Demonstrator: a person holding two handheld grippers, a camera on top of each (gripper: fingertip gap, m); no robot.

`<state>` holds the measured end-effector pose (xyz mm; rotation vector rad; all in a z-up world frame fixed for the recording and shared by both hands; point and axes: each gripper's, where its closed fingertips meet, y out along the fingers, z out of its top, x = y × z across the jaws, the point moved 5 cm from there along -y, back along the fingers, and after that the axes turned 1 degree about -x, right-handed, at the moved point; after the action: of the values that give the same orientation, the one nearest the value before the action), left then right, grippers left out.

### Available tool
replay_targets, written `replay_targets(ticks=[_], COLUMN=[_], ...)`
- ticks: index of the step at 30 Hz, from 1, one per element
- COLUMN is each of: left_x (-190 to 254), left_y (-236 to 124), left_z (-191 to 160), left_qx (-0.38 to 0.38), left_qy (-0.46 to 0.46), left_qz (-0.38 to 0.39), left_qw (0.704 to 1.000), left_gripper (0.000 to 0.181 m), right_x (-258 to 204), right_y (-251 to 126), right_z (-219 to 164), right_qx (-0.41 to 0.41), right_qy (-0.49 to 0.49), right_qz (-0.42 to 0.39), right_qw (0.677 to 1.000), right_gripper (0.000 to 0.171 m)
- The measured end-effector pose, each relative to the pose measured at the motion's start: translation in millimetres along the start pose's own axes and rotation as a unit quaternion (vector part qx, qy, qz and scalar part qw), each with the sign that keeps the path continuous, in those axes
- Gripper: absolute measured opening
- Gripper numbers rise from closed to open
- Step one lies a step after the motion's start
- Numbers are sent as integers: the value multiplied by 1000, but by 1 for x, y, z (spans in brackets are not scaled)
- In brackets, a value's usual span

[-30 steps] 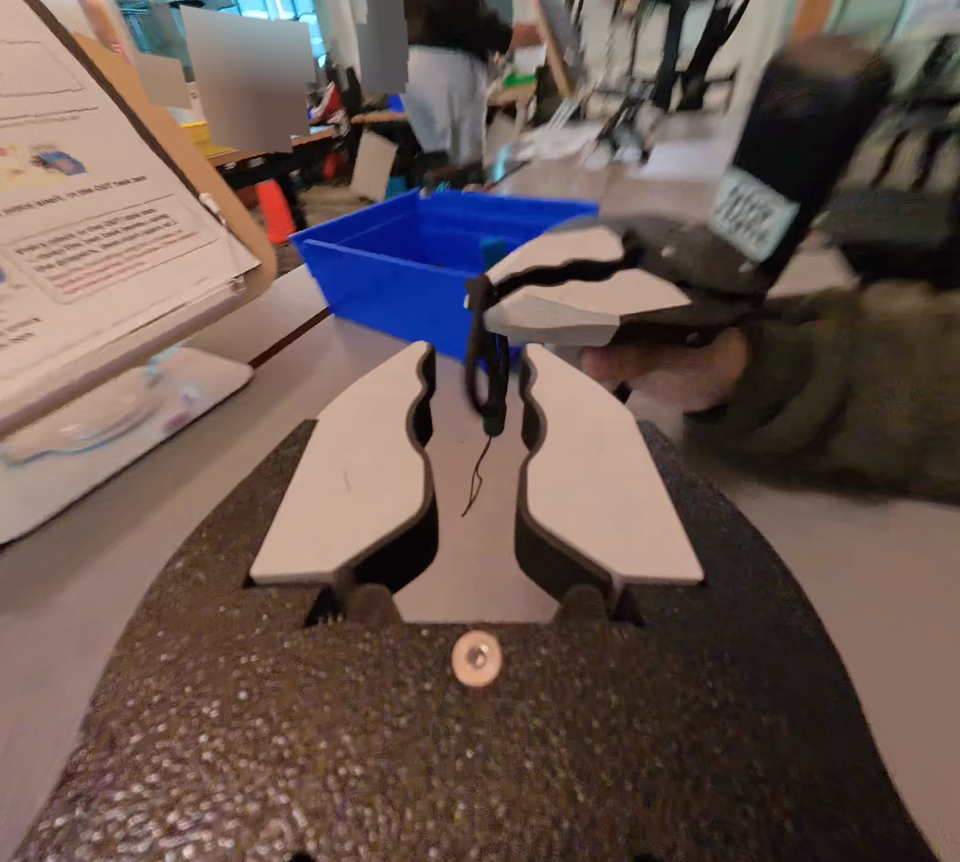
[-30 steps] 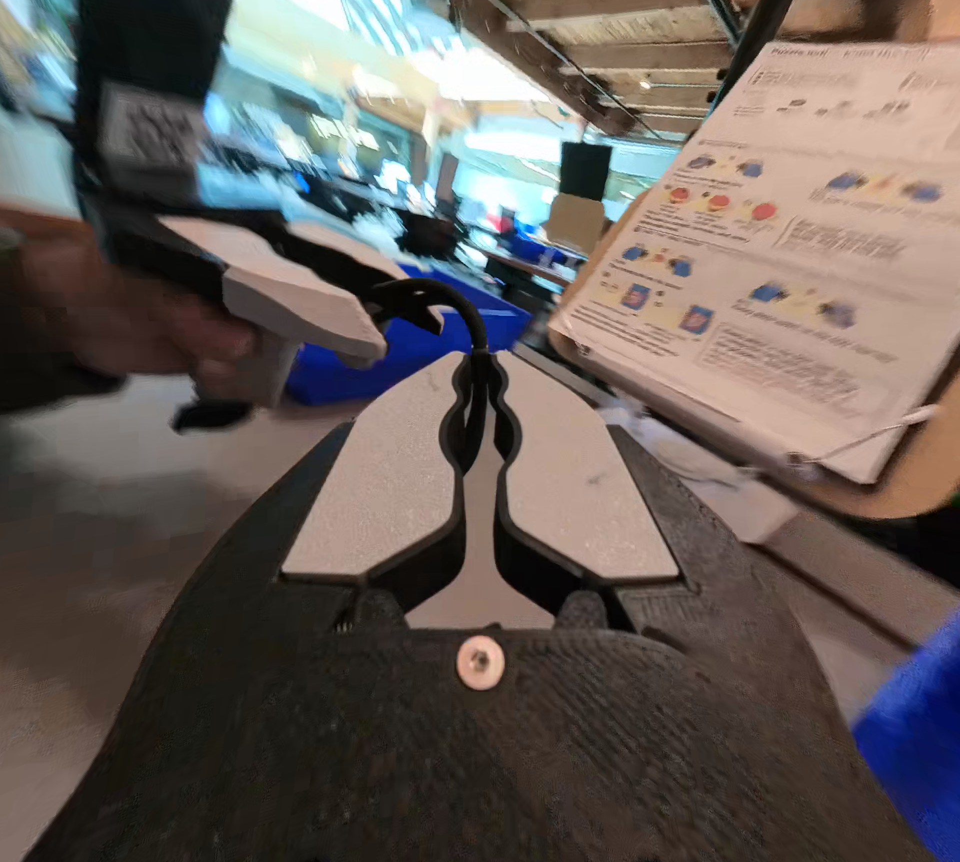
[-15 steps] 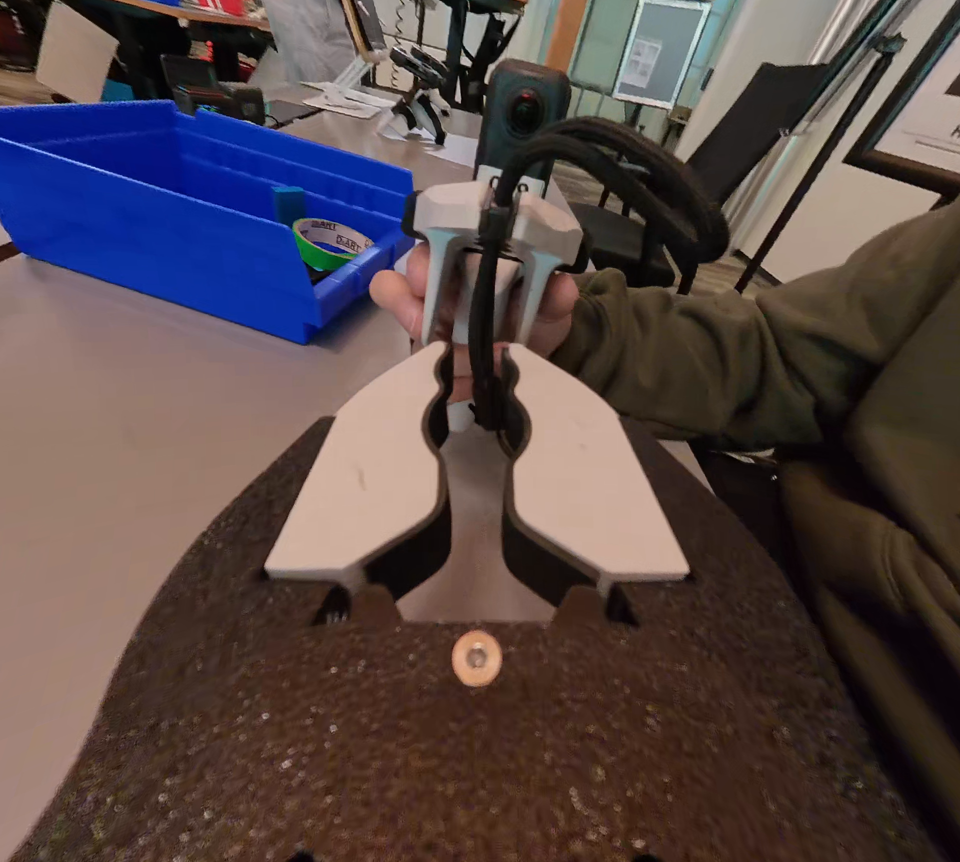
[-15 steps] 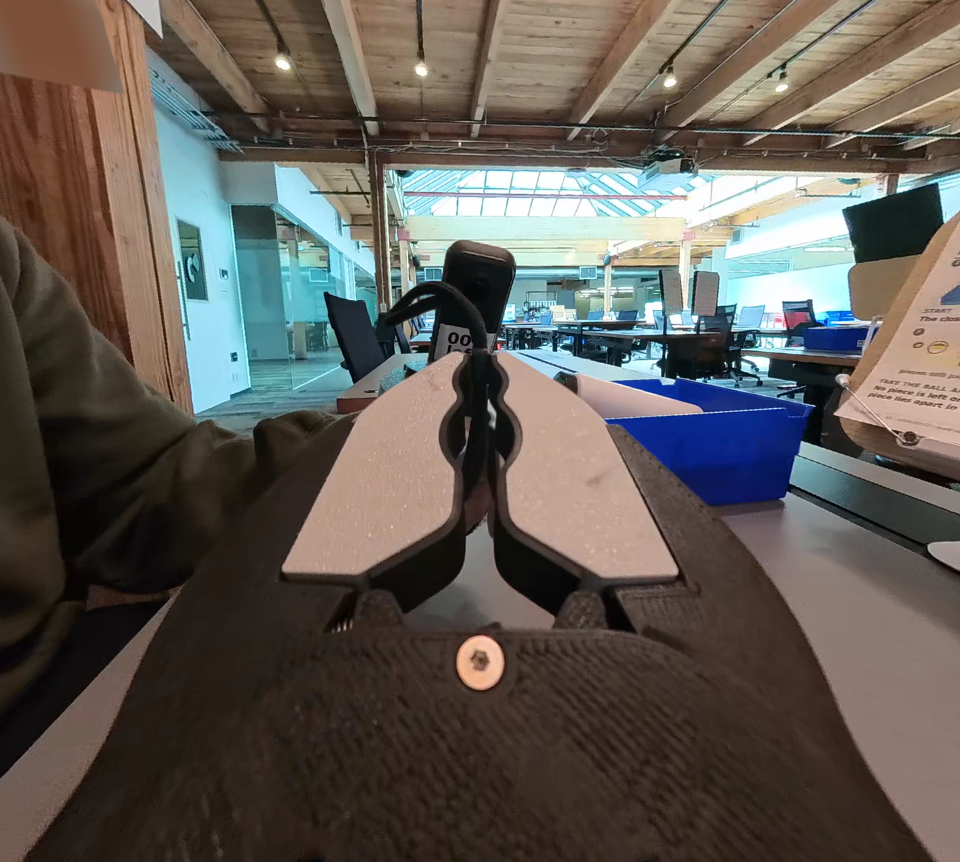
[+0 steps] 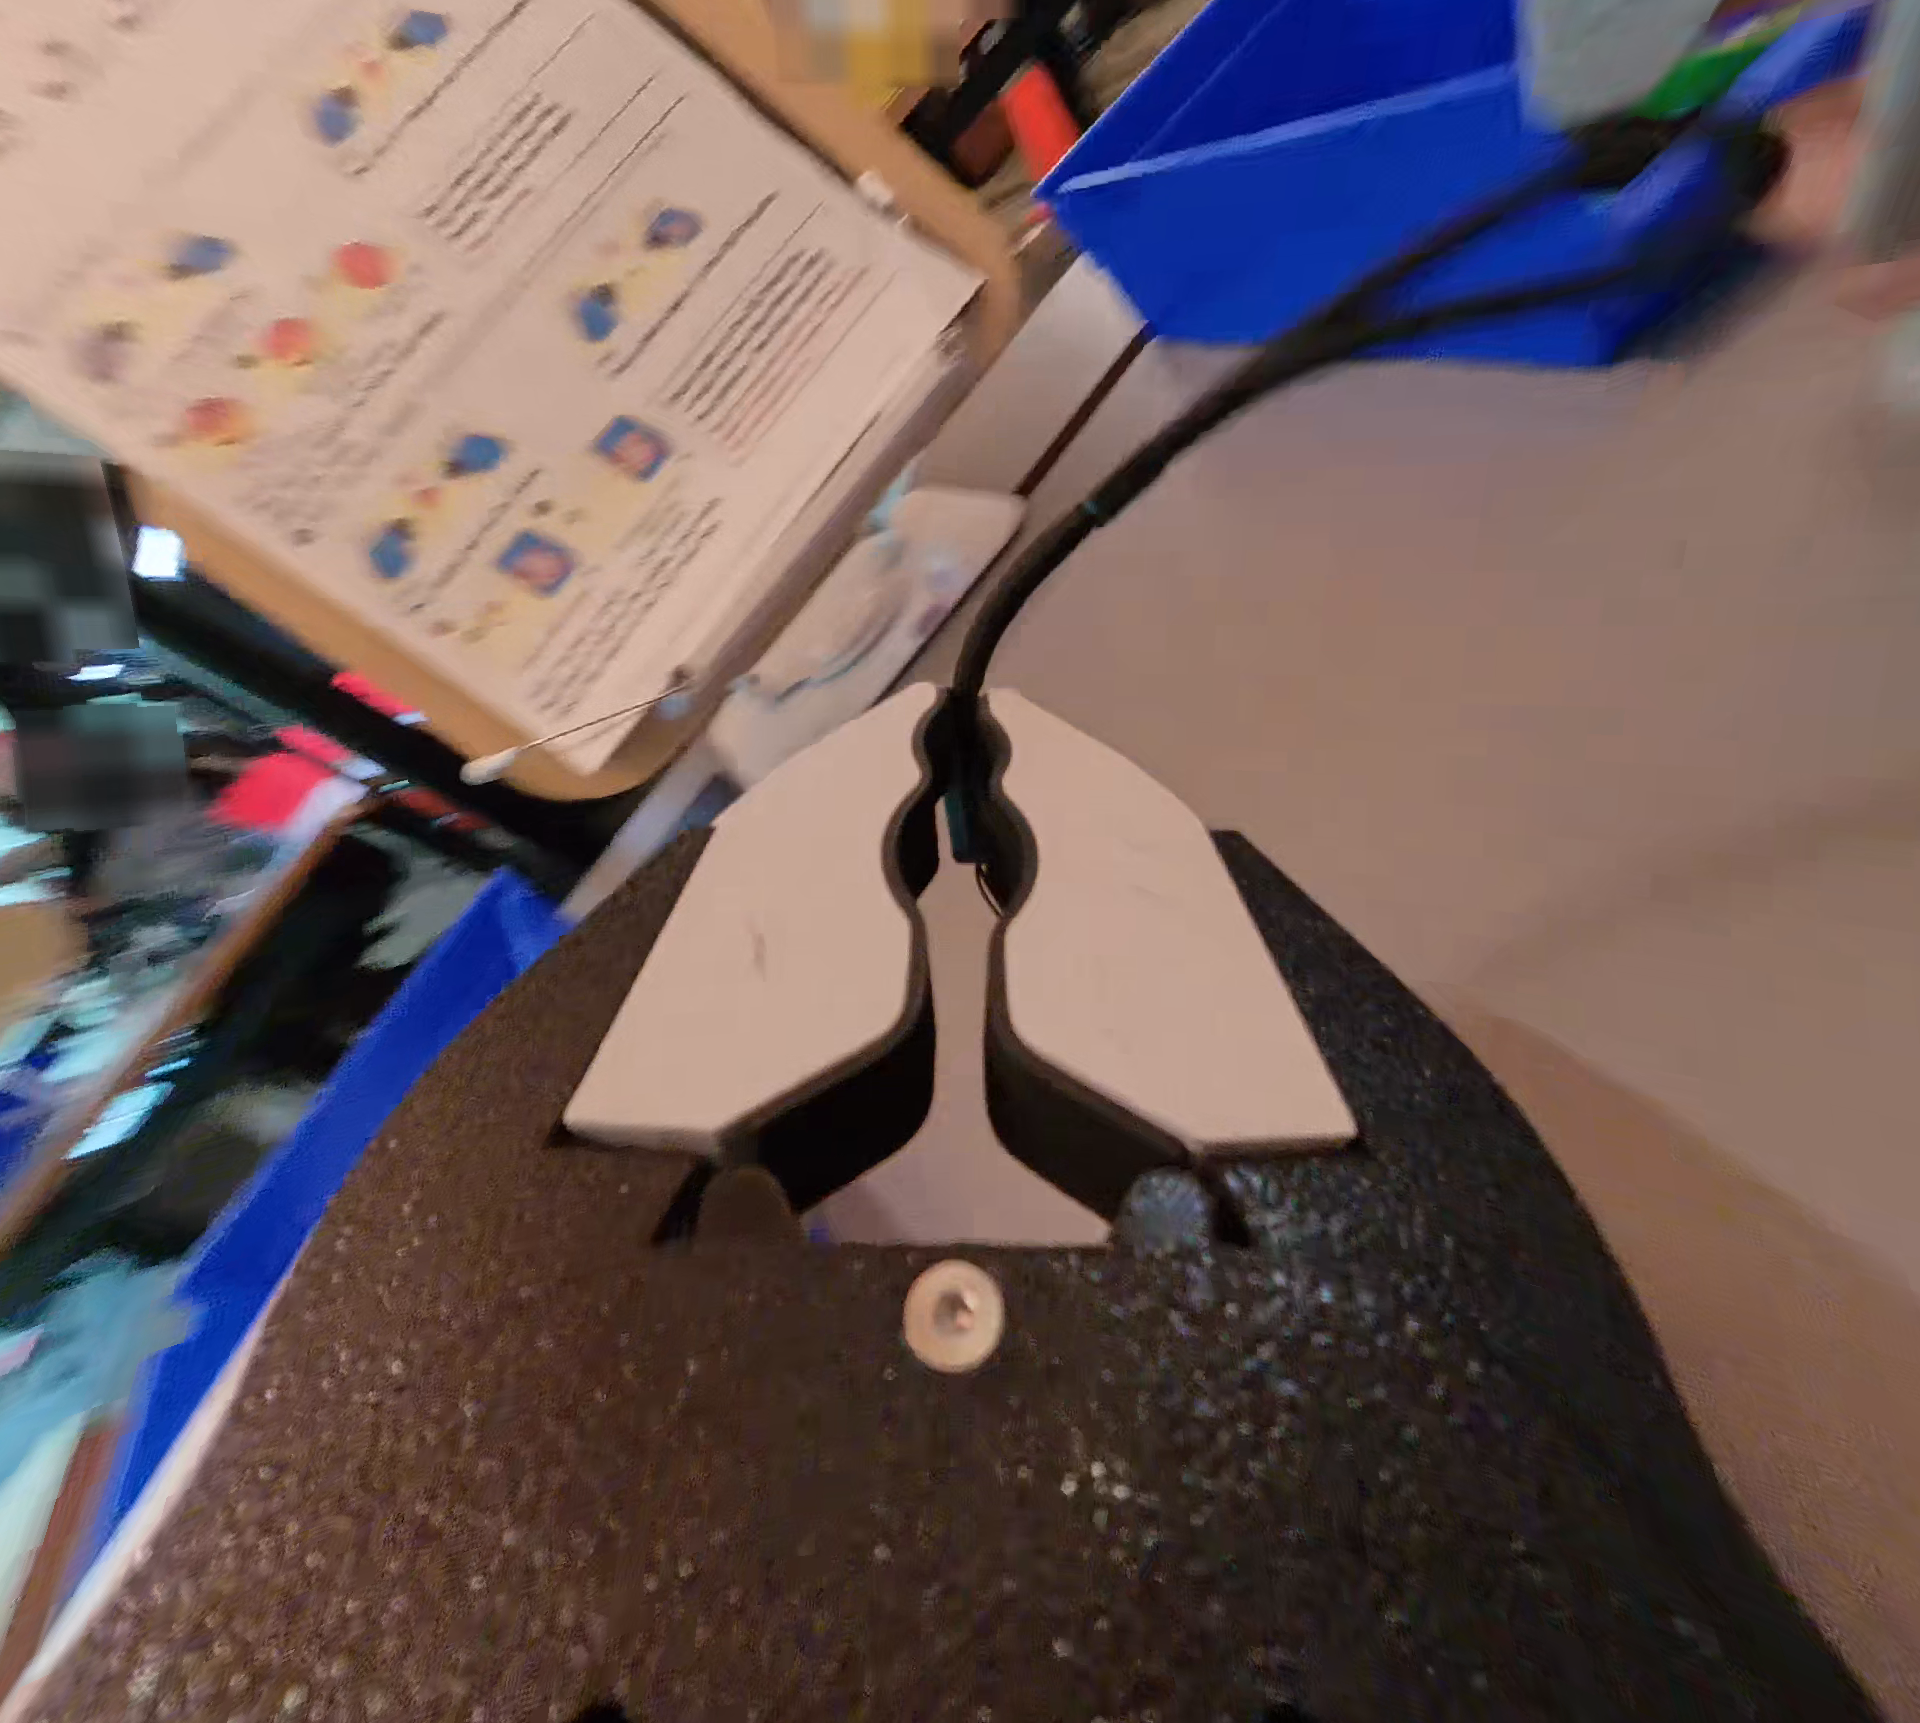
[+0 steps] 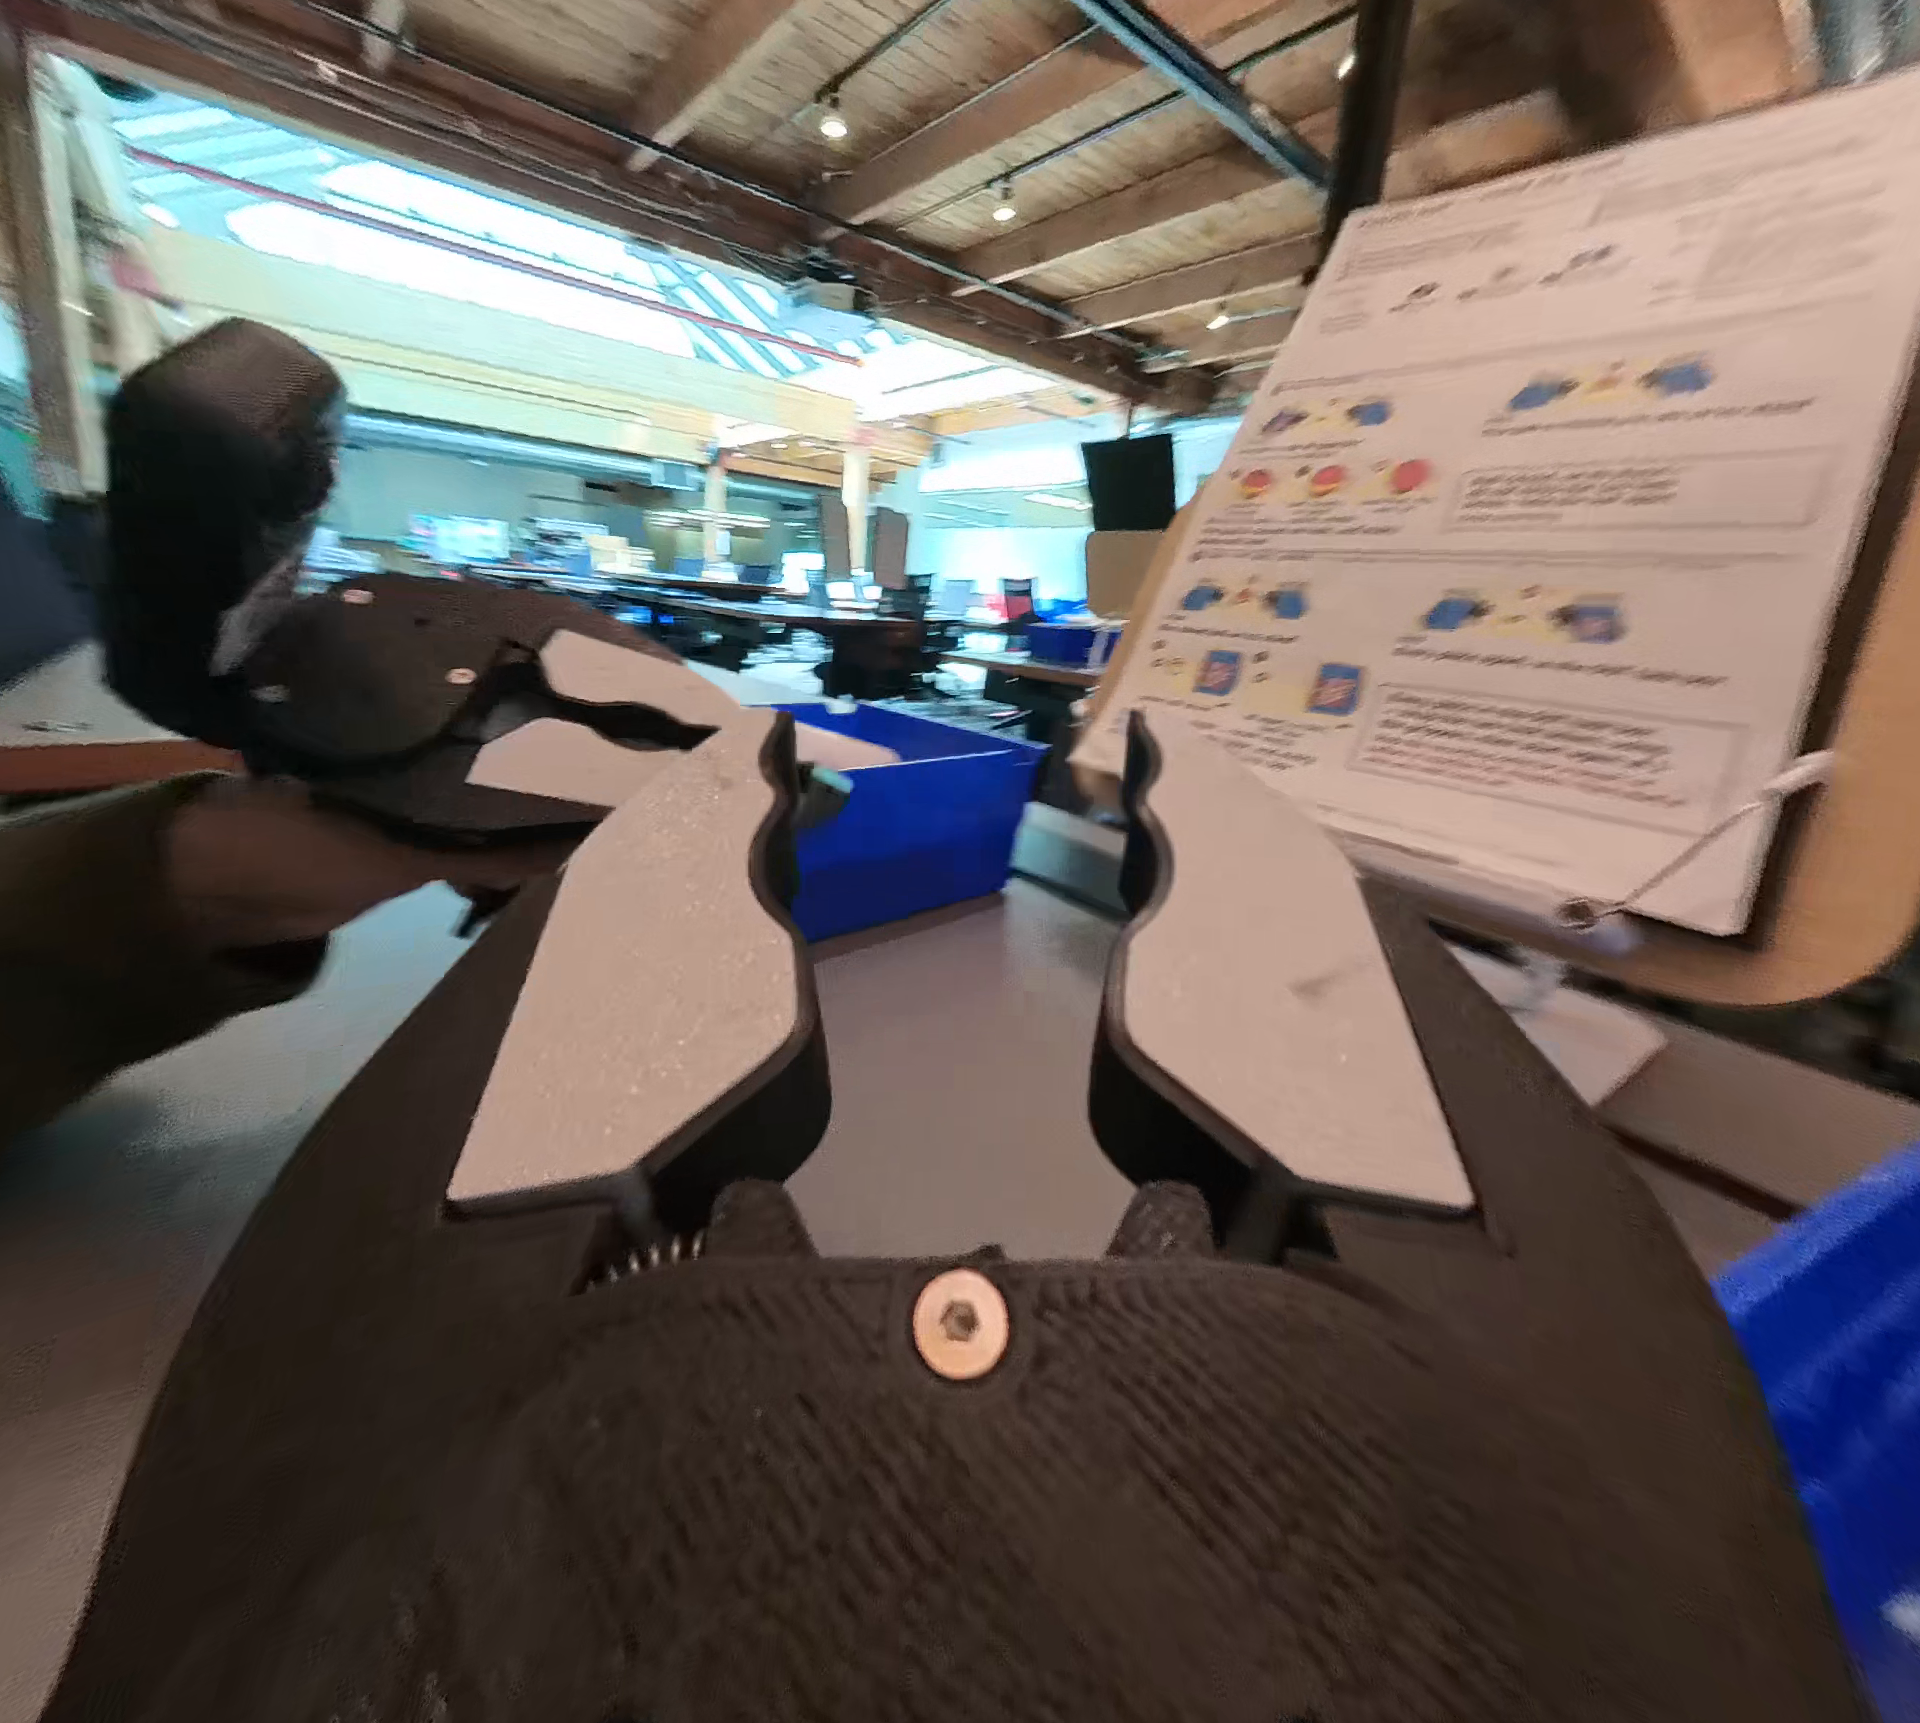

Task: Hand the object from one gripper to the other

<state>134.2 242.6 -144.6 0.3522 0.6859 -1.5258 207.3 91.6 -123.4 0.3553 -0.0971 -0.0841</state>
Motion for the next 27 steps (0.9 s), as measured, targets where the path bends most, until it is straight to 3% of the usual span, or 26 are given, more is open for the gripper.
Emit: replay_targets(ticks=[4, 9, 12, 19, 22, 25, 27], left_x=[-5, 11, 19, 35, 38, 41, 42], left_y=[3, 4, 4, 4, 5, 4, 3], left_z=[-14, 1, 8, 22, 21, 24, 28], left_qx=[-76, -39, -27, 0, 2, 46, 86], left_qy=[53, 42, 58, 69, 65, 6, -88], left_qz=[54, 17, 13, -10, -18, -69, -130], left_qw=[994, 998, 998, 998, 998, 997, 984], left_gripper=[3, 3, 3, 3, 3, 8, 28], right_x=[-6, -37, -50, -40, -33, -27, -25], right_y=[-1, 15, 20, 19, 17, 16, 15], right_z=[3, -33, -48, -50, -47, -45, -40], right_qx=[-12, -140, -190, -223, -226, -213, -176], right_qy=[-137, -308, -348, -305, -273, -205, -109], right_qz=[-36, -9, 5, -33, -42, -35, -9], right_qw=[990, 941, 918, 925, 934, 955, 978], right_gripper=[60, 39, 35, 6, 5, 5, 5])
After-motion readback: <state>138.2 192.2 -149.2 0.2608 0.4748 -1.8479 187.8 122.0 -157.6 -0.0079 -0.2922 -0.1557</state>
